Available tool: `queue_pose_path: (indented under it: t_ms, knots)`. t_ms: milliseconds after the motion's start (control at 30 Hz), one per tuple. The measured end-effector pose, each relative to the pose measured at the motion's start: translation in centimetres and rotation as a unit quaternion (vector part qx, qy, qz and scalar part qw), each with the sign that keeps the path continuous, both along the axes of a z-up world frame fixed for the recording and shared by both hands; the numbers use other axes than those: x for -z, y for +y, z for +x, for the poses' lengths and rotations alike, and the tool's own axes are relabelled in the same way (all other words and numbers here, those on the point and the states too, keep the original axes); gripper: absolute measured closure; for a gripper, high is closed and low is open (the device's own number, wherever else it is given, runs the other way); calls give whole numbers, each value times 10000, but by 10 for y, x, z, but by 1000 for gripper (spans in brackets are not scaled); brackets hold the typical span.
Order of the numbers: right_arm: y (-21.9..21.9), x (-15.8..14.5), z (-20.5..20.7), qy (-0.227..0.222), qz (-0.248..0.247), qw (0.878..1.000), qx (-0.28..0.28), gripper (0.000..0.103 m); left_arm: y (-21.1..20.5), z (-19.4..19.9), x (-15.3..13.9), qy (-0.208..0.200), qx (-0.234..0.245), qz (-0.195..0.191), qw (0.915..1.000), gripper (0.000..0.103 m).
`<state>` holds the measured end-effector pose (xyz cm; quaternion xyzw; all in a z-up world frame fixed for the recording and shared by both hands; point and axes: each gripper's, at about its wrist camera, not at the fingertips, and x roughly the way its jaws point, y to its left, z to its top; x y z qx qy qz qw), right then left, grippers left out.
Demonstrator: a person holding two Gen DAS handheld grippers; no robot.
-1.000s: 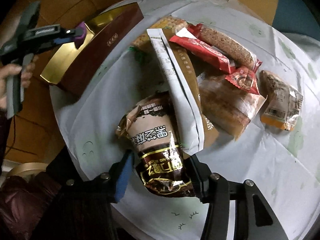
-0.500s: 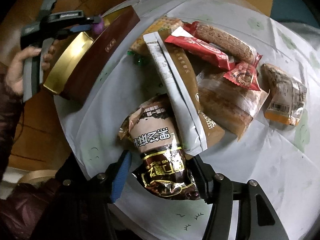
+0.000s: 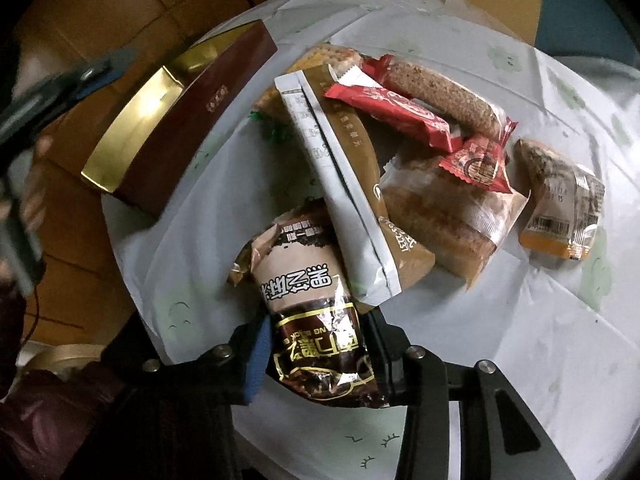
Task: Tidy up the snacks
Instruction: 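Release the purple packet and withdraw the left gripper while the right gripper lifts the brown-and-gold packet, then carry the brown-and-gold packet into the gold box and open the right gripper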
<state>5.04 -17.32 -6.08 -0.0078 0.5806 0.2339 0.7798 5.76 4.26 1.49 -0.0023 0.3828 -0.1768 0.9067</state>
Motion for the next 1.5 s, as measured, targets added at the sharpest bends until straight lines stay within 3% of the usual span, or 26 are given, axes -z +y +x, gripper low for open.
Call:
queue_pose_path:
  t_ms: [200,467,567,733,900,1067,1167,1367,1500]
  knots:
    - [-4,1,0,62,-11,10000,32,59,-40,-28,35,473,774,172,9957,64]
    - [-8,1,-16,222,-240,9993,202,61,-57,-39,71,744,1132,606,9889,66]
    - [-12,0,-26,375,-208,9986,316,61,-54,-40,82,922,1103,603,9878,66]
    - [-23,0,-43,478,-57,9969,628,61,-54,-44,86,828,1125,592,9884,66]
    - [-13,-3,-61,180,-418,9974,558,64,-54,-48,88,673,1150,604,9892,66]
    - [-31,-23,-66,228,746,9918,1011,68,-49,-48,89,673,1088,397,9910,65]
    - [-30,-37,-61,58,886,9898,1112,68,-49,-50,89,590,1125,389,9911,64]
    - [-12,-69,-38,-231,837,9934,748,68,-46,-53,90,480,1187,212,9915,62]
    - [36,-101,-2,-446,794,9958,58,68,-37,-52,91,480,1228,-76,9912,62]
